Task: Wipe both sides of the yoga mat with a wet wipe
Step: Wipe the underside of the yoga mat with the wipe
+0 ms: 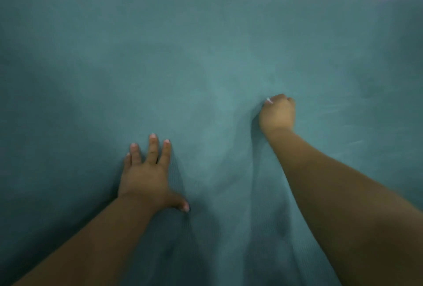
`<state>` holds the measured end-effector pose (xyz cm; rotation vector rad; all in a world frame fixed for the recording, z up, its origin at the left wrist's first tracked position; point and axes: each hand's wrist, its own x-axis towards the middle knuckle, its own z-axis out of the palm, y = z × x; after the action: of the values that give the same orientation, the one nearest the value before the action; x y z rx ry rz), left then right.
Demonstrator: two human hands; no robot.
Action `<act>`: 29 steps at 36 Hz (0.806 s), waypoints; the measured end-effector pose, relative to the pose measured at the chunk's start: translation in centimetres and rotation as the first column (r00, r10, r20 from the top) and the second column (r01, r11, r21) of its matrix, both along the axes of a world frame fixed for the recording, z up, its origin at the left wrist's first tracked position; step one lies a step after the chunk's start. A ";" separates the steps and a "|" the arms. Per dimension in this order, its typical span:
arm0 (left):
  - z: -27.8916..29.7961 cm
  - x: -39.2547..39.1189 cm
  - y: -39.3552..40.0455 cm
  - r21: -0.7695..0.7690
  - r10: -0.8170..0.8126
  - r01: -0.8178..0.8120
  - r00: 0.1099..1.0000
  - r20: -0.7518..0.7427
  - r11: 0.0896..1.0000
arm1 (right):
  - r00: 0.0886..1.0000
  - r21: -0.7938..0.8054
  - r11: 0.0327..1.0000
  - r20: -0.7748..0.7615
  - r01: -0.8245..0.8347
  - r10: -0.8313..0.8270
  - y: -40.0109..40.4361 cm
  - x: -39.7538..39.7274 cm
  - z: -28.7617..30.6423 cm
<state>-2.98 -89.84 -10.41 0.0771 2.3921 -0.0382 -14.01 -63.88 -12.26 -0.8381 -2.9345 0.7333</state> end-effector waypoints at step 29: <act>0.6 -0.2 -1.5 0.087 -0.039 0.040 0.999 -0.012 0.995 | 0.558 -0.165 0.545 -0.046 -0.822 0.829 -12.5 8.6 -2.0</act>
<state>-3.17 -91.37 -9.78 0.1661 2.4025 0.0474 -5.42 -76.38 -14.23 0.6958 -3.2253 0.9709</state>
